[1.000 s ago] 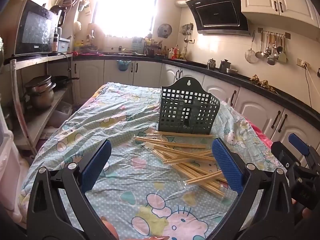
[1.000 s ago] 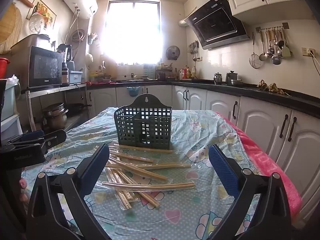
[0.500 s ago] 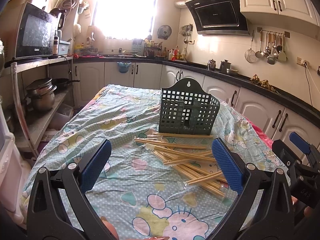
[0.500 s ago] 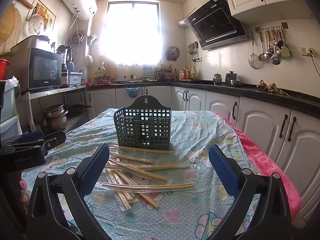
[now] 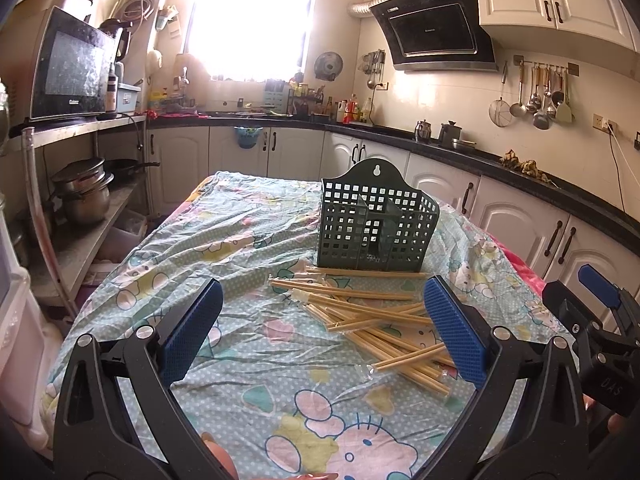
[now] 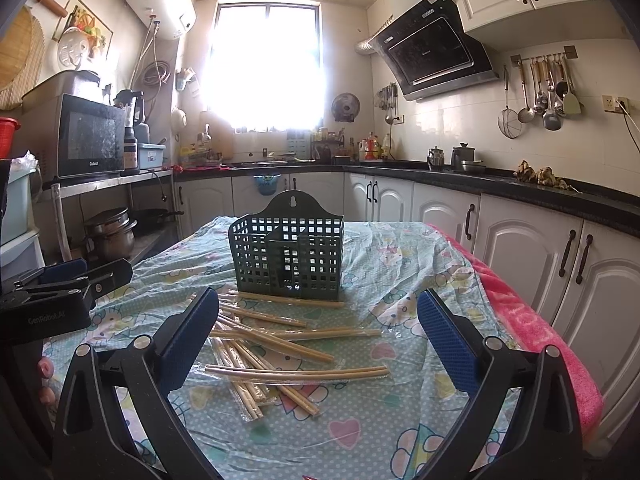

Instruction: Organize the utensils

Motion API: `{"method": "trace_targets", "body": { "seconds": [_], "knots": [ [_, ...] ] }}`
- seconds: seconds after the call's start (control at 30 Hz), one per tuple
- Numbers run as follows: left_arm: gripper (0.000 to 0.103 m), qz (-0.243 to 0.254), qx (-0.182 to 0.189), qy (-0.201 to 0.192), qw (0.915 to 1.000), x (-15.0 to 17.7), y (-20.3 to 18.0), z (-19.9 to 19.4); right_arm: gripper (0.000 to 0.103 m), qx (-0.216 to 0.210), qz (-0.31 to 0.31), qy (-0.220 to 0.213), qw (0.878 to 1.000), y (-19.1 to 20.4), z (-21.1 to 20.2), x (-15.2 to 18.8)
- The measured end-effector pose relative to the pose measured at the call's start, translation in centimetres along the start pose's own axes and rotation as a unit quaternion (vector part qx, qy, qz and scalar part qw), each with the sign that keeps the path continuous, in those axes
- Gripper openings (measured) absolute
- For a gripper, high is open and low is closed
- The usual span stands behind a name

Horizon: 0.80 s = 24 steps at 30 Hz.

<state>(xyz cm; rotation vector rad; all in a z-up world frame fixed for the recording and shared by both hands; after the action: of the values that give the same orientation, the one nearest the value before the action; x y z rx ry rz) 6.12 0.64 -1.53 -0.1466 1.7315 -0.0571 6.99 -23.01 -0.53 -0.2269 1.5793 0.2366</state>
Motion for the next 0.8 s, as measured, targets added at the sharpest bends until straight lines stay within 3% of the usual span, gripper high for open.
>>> {"method": "trace_targets", "body": {
  "seconds": [0.53,0.8],
  "knots": [
    [0.093,-0.007,0.002,0.006,1.0000,-0.4,1.2,0.7,0.097,-0.022,0.001,0.013,1.000,0.4,0.4,-0.4],
    [0.093,-0.031,-0.017,0.033,0.9989,-0.4,3.6,2.5,0.097,-0.072,-0.008,0.053,0.996,1.8,2.2,0.3]
  ]
}}
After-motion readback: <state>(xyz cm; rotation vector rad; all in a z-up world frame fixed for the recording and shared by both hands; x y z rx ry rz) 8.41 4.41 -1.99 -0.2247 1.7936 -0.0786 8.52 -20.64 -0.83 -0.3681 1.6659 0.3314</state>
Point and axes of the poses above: each gripper's, at about its wrist camera, not at the fingertips, and z roughly the way its jaws point, y to its left, x to its underside, the point moved 7 cm from there along z, roughly the way its jaws point, and after that the axes turned 13 degrees about -y, right-handed, at the moved point
